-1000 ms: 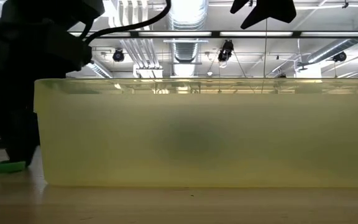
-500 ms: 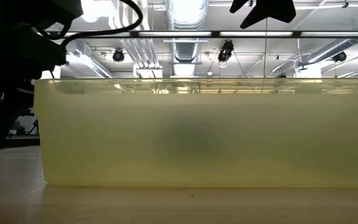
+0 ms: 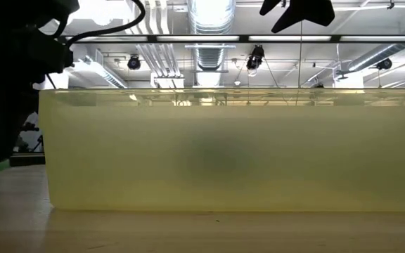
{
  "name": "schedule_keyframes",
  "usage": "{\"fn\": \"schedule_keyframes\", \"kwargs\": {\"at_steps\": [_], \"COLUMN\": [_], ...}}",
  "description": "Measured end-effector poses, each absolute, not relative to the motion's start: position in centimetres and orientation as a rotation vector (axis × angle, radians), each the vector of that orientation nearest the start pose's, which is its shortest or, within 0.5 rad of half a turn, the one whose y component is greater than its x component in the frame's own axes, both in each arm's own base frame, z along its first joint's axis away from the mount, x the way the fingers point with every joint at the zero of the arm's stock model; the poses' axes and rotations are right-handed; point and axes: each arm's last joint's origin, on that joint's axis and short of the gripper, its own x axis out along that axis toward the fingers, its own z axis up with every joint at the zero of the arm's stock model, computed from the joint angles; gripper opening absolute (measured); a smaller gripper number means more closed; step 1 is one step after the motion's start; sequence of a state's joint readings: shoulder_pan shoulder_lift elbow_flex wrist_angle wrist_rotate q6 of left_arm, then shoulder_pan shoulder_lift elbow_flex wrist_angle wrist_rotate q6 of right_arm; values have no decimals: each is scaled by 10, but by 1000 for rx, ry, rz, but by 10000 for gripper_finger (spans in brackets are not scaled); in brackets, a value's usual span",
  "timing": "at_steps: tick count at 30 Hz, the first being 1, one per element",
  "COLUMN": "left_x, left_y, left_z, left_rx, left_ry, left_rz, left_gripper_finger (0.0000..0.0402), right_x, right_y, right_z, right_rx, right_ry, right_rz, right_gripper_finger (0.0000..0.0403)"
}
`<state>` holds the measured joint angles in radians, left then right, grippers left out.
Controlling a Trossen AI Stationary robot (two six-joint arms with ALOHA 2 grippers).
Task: Pick & Place Paint Supplies
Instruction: Put the green scissors into the yellow bin
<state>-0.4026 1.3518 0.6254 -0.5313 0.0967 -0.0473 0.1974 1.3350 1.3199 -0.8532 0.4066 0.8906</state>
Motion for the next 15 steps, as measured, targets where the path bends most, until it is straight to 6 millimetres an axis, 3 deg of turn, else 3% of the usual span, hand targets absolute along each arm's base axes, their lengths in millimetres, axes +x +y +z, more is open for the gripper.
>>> {"fn": "schedule_keyframes", "kwargs": {"at_steps": [7,15], "left_x": [198,199], "left_y": [-86,-86], "left_z": [135,132], "left_rx": [184,195], "left_ry": [1263,1259], "left_rz": [-373,-371], "left_gripper_finger": [15,21], "right_x": [262,262], "right_y": [40,41], "right_z": [342,342], "right_rx": [584,589], "right_ry": [669,667], "right_rz": [-563,-564], "right_gripper_finger": [213,213]}}
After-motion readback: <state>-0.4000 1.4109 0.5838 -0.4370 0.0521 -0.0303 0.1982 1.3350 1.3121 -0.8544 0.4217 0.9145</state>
